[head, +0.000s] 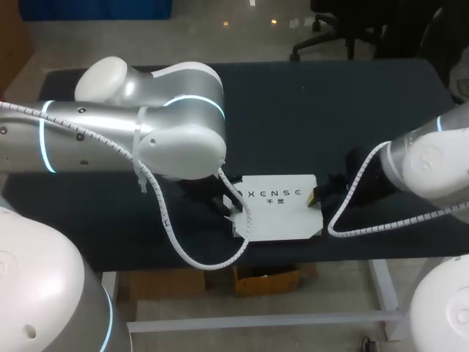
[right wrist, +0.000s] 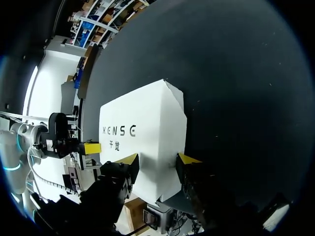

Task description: Assemble the packaging by folding the flat box into shape, placing the metal phone stand inside, and closing the box properly

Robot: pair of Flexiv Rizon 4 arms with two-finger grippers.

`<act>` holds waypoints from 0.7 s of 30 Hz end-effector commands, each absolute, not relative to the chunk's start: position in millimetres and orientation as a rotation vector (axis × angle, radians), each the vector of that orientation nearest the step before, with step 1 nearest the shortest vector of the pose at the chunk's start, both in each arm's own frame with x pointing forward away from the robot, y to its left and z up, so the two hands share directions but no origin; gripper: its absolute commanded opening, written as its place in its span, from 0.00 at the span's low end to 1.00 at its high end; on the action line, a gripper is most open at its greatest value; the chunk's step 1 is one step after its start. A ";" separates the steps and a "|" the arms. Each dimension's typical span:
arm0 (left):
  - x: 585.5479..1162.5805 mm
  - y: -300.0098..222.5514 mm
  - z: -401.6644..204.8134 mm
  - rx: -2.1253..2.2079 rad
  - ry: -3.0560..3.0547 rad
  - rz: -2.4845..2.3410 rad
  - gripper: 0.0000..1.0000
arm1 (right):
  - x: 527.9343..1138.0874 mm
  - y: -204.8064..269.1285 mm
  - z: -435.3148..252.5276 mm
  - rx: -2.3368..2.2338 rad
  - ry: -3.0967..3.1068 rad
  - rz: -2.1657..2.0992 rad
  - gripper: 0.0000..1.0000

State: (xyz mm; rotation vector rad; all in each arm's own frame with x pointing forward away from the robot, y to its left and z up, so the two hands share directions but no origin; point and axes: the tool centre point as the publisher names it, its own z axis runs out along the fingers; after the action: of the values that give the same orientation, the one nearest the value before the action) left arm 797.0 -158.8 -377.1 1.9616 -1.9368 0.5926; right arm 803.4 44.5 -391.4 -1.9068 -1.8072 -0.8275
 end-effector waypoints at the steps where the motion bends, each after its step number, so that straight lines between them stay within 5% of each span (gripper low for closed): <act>1: 795.7 -159.1 -383.7 1.947 -1.921 0.615 0.38 | 803.6 43.2 -391.5 -1.883 -1.794 -0.843 0.47; 21: 800.5 -159.7 -390.8 1.880 -1.862 0.685 0.42 | 805.0 44.4 -391.3 -1.870 -1.783 -0.856 0.47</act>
State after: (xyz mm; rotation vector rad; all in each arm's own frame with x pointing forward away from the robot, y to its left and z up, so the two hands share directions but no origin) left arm 797.8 -159.6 -383.5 1.8926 -1.8683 0.6866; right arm 804.1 44.3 -391.1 -1.8791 -1.7871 -0.8521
